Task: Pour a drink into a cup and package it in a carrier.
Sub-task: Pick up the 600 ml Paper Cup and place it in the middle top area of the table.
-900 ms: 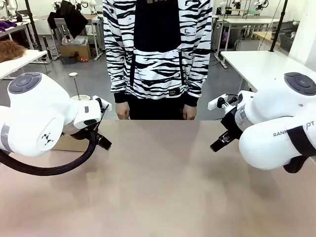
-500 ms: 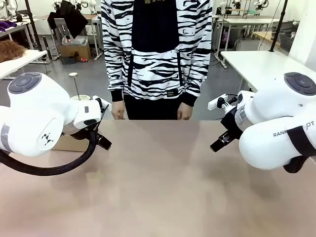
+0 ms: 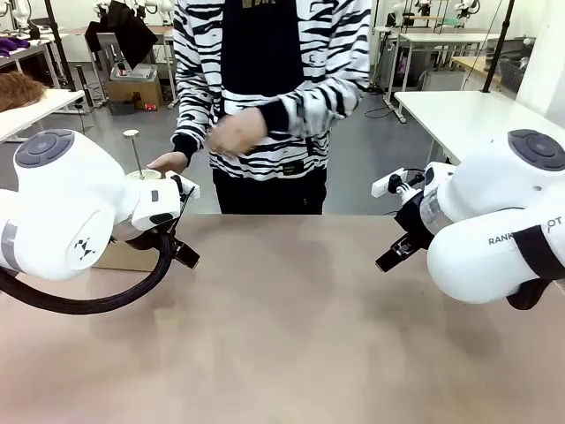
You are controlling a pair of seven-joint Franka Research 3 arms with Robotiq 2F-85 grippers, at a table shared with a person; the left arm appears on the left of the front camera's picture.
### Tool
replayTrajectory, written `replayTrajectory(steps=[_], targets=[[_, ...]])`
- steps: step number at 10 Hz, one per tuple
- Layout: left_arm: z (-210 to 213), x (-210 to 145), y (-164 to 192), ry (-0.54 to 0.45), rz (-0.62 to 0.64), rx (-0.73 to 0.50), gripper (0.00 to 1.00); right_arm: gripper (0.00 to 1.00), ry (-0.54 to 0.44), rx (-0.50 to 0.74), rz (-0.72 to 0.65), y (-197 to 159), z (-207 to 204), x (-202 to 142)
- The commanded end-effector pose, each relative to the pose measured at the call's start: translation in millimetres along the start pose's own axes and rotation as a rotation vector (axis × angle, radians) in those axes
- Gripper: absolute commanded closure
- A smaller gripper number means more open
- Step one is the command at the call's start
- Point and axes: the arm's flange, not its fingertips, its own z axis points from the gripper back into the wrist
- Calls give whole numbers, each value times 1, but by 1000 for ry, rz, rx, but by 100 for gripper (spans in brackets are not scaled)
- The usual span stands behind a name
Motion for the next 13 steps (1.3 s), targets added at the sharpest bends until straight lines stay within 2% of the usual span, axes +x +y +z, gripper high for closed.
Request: replayTrajectory(steps=[1, 2, 4, 5, 7, 9, 10, 12, 13], targets=[[0, 0, 0, 0, 0, 0, 0, 0, 14, -14, -13, -9, 15, 14], [0, 0, 0, 0, 0, 0, 0, 0, 24, -1, -23, -25, 36, 31], [0, 0, 0, 0, 0, 0, 0, 0, -18, 73, -17, -61, 90, 58], [0, 0, 0, 0, 0, 0, 0, 0, -68, 134, -13, -84, 119, 58], [0, 0, 0, 0, 0, 0, 0, 0, -216, 262, 24, -152, 167, 31], [0, 0, 0, 0, 0, 0, 0, 0, -330, 404, 102, -215, 175, -15], [0, 0, 0, 0, 0, 0, 0, 0, -450, 454, 200, -241, 166, -41], [0, 0, 0, 0, 0, 0, 0, 0, -504, 493, 157, -262, 130, -61], [0, 0, 0, 0, 0, 0, 0, 0, -504, 493, 74, -260, 116, -58]])
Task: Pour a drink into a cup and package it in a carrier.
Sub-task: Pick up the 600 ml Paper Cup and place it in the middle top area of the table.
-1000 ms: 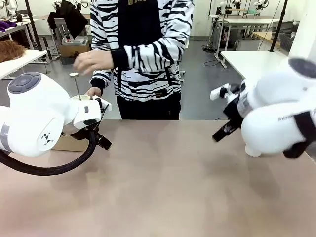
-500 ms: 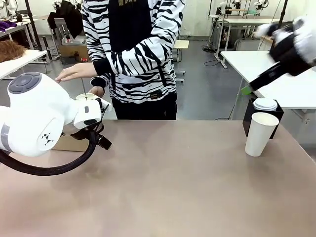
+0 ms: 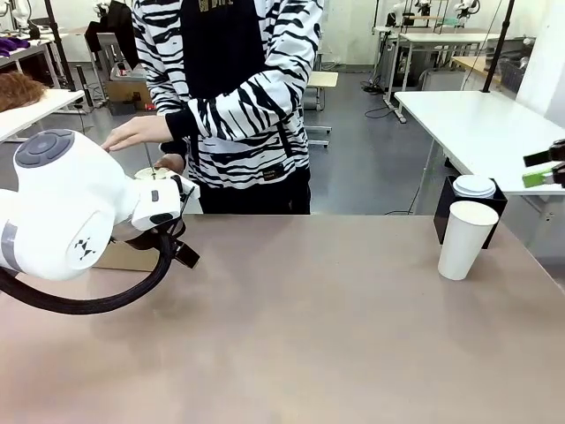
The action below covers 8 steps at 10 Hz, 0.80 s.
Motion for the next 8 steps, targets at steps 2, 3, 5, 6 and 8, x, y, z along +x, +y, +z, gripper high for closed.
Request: replayTrajectory(steps=[2, 3, 5, 6, 8], targets=[[0, 0, 0, -1, 0, 0, 0, 0, 30, -23, 34, 11, 13, 14], [0, 0, 0, -1, 0, 0, 0, 0, 30, -23, 34, 11, 13, 14], [0, 0, 0, -1, 0, 0, 0, 0, -49, -40, -76, -23, 1, -23], [0, 0, 0, -1, 0, 0, 0, 0, -151, -64, -109, -46, 9, -58], [0, 0, 0, -1, 0, 0, 0, 0, -297, -98, -126, -70, 12, -116]])
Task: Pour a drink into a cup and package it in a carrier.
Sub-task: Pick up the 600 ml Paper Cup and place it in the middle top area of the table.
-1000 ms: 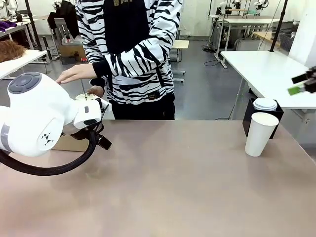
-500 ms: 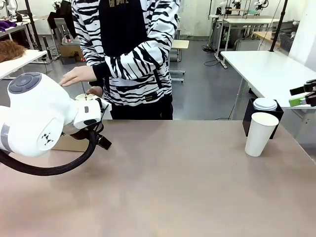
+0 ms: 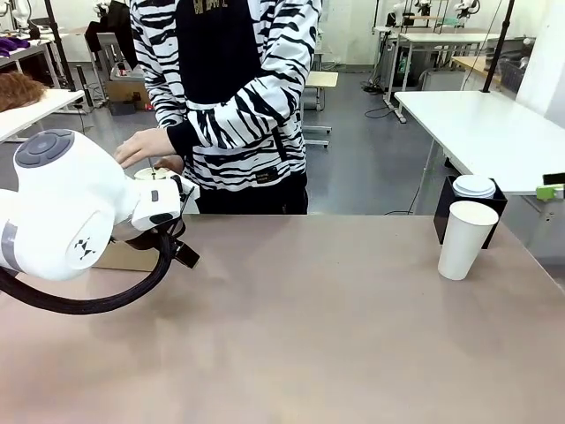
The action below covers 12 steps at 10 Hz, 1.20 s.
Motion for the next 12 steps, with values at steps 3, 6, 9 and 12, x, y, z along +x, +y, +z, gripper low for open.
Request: replayTrajectory(steps=[3, 6, 9, 12], targets=[[0, 0, 0, -1, -1, -1, 0, 0, -231, 39, 44, -43, -32, -83], [0, 0, 0, -1, -1, -1, 0, 0, -285, 73, 132, -38, -74, -123], [0, 0, 0, -1, -1, -1, 0, 0, -250, 91, 96, -29, -82, -130], [0, 0, 0, -1, -1, -1, 0, 0, -243, 102, 95, -30, -89, -137]])
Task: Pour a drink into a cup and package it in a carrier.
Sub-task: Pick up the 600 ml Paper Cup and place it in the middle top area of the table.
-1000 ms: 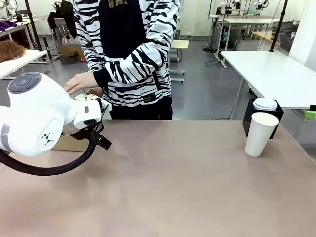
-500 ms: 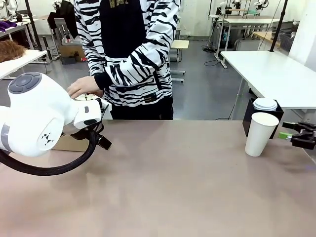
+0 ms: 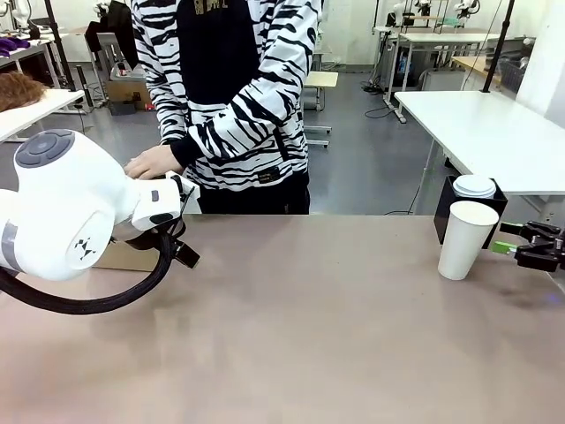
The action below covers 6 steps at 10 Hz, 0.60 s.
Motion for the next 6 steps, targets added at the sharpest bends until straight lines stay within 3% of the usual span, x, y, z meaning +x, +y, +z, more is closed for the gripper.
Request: replayTrajectory(steps=[1, 6], targets=[[0, 0, 0, -1, -1, -1, 0, 0, 1, 8, 8, 0, -17, -8], [0, 0, 0, -1, -1, -1, 0, 0, -58, 35, 13, 10, -32, -18]])
